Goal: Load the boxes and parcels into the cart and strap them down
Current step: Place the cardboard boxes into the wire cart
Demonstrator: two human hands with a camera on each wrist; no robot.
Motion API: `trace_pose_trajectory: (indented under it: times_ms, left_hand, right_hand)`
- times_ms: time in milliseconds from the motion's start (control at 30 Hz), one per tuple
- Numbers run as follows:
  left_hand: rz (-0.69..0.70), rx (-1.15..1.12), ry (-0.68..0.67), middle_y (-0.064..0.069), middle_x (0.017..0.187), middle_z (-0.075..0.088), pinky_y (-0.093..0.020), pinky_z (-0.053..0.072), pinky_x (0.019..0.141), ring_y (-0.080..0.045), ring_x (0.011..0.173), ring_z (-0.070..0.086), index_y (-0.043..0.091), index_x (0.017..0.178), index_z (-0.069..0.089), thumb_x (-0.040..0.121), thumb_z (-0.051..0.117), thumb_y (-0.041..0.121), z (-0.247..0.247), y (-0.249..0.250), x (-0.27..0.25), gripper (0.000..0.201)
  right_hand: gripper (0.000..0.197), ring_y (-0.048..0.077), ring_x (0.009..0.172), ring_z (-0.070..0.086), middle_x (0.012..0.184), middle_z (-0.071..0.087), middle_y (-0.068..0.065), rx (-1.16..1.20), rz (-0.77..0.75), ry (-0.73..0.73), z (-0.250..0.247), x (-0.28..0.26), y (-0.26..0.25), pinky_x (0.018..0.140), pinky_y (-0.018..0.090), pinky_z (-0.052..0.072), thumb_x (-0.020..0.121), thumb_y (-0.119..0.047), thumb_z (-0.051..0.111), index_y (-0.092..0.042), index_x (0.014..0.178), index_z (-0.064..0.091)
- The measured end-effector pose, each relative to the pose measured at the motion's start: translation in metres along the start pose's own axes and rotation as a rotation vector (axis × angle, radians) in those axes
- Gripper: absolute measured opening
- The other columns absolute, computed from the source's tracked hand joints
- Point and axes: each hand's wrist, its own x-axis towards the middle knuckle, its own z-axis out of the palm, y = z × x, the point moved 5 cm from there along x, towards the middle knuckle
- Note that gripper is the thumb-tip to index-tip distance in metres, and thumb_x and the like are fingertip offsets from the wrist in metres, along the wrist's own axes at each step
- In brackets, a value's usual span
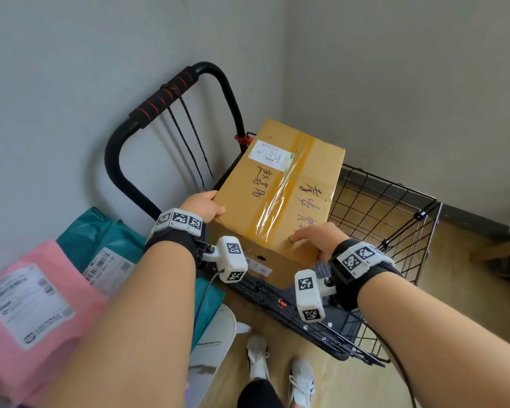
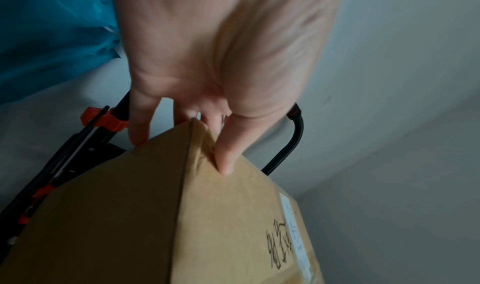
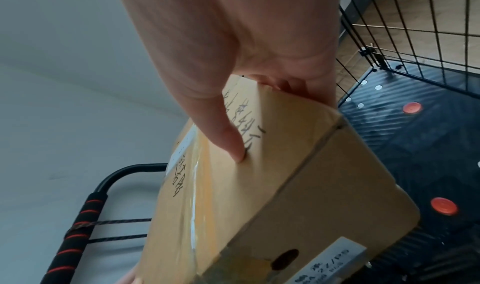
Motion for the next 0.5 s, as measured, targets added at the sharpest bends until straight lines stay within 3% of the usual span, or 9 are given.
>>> trace_pose_trajectory:
  times_ms: [67,133,233,367,433,500]
  left_hand:
    - [-0.013,0.04,-0.009,-0.01,0.126,0.059,-0.041,0.049,0.097,-0.03,0.111,0.058,0.02,0.135,0.05,0.093,0.052,0.016,0.002,-0.002,0.009,0.042]
    - [-0.023,0.1,-0.023,-0.014,0.125,0.059,-0.04,0.049,0.095,-0.032,0.112,0.057,0.017,0.12,0.054,0.094,0.052,0.016,0.003,-0.001,0.017,0.026]
    - [-0.034,0.062,-0.037,-0.012,0.115,0.057,-0.038,0.051,0.089,-0.028,0.106,0.056,0.02,0.103,0.045,0.092,0.055,0.015,0.001,-0.003,0.035,0.016]
    - [-0.042,-0.011,-0.06,-0.002,0.107,0.045,-0.03,0.048,0.087,-0.018,0.097,0.044,0.022,0.104,0.041,0.091,0.059,0.012,0.0,-0.007,0.06,0.024]
    - [-0.054,-0.004,-0.074,-0.002,0.107,0.045,-0.032,0.046,0.092,-0.017,0.097,0.044,0.022,0.104,0.041,0.091,0.059,0.012,0.0,-0.008,0.069,0.025]
    - [-0.07,0.005,-0.083,0.0,0.101,0.048,-0.031,0.048,0.09,-0.016,0.097,0.044,0.024,0.109,0.044,0.092,0.059,0.013,-0.001,-0.008,0.075,0.026]
  right_hand:
    - [0.077,0.034,0.108,0.056,0.118,0.055,0.012,0.005,0.029,-0.029,0.004,0.008,0.003,0.091,0.051,0.053,0.067,-0.015,0.084,-0.009,0.131,0.043]
    - [0.076,0.036,0.104,0.059,0.117,0.057,0.014,0.013,0.049,-0.048,0.007,0.014,0.005,0.087,0.052,0.054,0.065,-0.016,0.084,-0.01,0.13,0.046]
    - [0.069,0.038,0.1,0.063,0.116,0.06,0.017,0.05,0.047,-0.034,0.007,0.026,0.001,0.082,0.055,0.056,0.069,-0.02,0.082,-0.009,0.128,0.049]
    - [0.054,0.038,0.094,0.066,0.111,0.061,0.019,0.044,0.063,-0.009,0.006,0.032,-0.009,0.079,0.056,0.056,0.077,-0.023,0.078,-0.007,0.122,0.053]
    - [0.049,0.037,0.093,0.067,0.11,0.062,0.018,0.025,0.068,-0.017,0.006,0.034,-0.012,0.08,0.052,0.057,0.078,-0.022,0.078,-0.006,0.118,0.055]
    - [0.045,0.035,0.093,0.068,0.109,0.062,0.017,0.007,0.072,-0.026,0.005,0.039,-0.014,0.08,0.047,0.058,0.079,-0.02,0.077,-0.006,0.116,0.056]
